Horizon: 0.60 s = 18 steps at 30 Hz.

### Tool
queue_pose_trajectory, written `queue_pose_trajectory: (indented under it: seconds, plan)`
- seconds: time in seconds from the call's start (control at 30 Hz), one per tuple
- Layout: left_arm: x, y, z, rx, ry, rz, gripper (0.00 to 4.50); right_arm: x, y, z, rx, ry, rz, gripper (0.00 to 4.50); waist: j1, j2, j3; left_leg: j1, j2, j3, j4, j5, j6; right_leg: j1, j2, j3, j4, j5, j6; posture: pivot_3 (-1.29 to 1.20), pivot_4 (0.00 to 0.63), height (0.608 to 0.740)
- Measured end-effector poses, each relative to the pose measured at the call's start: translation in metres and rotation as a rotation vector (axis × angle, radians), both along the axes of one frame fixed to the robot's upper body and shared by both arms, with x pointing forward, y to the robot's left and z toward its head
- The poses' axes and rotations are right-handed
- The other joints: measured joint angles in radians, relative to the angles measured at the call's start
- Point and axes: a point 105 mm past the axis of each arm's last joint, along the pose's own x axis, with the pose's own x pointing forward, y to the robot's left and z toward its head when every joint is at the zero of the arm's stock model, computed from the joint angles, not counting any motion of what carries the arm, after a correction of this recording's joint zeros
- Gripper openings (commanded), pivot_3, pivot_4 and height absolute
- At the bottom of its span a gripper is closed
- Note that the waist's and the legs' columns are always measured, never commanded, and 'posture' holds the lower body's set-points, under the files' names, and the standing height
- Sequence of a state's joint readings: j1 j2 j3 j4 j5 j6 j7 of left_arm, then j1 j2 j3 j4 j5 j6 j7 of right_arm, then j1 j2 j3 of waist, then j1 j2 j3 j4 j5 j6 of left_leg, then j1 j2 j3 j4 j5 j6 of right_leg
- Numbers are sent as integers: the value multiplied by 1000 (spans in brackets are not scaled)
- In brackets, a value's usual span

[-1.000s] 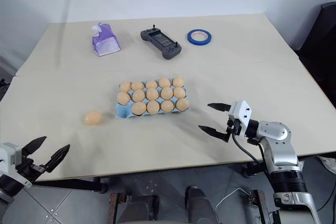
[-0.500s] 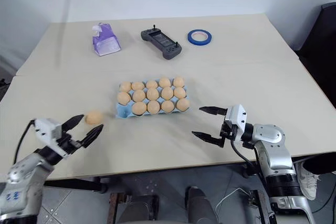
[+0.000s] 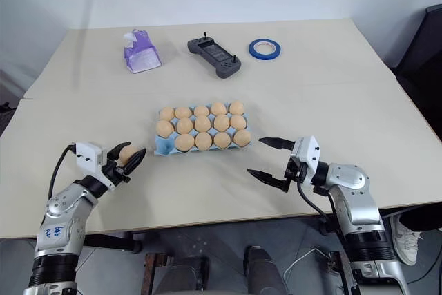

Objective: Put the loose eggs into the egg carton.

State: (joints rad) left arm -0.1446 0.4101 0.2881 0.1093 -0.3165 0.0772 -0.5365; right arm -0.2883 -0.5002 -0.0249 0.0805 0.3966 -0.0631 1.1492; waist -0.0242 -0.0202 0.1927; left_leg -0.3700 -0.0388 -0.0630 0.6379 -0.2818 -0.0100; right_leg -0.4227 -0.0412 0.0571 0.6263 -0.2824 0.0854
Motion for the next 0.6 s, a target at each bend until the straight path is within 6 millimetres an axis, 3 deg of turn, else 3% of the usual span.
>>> queue_pose_trajectory:
  seconds: [0.1, 0.2, 0.3, 0.43, 0.6]
  plan:
    - [-1, -4, 6, -30, -25, -26, 1929, 0, -1, -2, 2, 5, -9, 4500, -4, 0, 0, 0, 0, 0, 0, 0, 0, 0, 0, 0, 0, 0, 0, 0, 150, 740]
    - [-3, -16, 26, -27, -84, -107, 1929, -2, -3, -7, 3, 24, -24, 4500, -1, 0, 0, -1, 0, 0, 0, 0, 0, 0, 0, 0, 0, 0, 0, 0, 150, 740]
    - [4, -38, 47, -9, -131, -209, 1929, -2, -4, -8, 3, 26, -34, 4500, 4, 0, 0, 0, 0, 0, 3, 0, 0, 1, 0, 0, 1, 0, 1, 0, 150, 740]
    - [14, -68, 55, 8, -136, -341, 1929, -2, -4, -9, 1, 23, -48, 4500, 6, 0, 0, 0, -1, 0, 8, 0, 0, 3, 0, 0, 1, 1, 2, 0, 150, 740]
    - [20, -73, 44, 14, -80, -384, 3469, -3, -3, -8, 6, 10, -67, 4500, -6, 0, 0, 0, 0, 0, 7, -1, 0, 3, 1, 0, 1, 2, 2, 0, 150, 740]
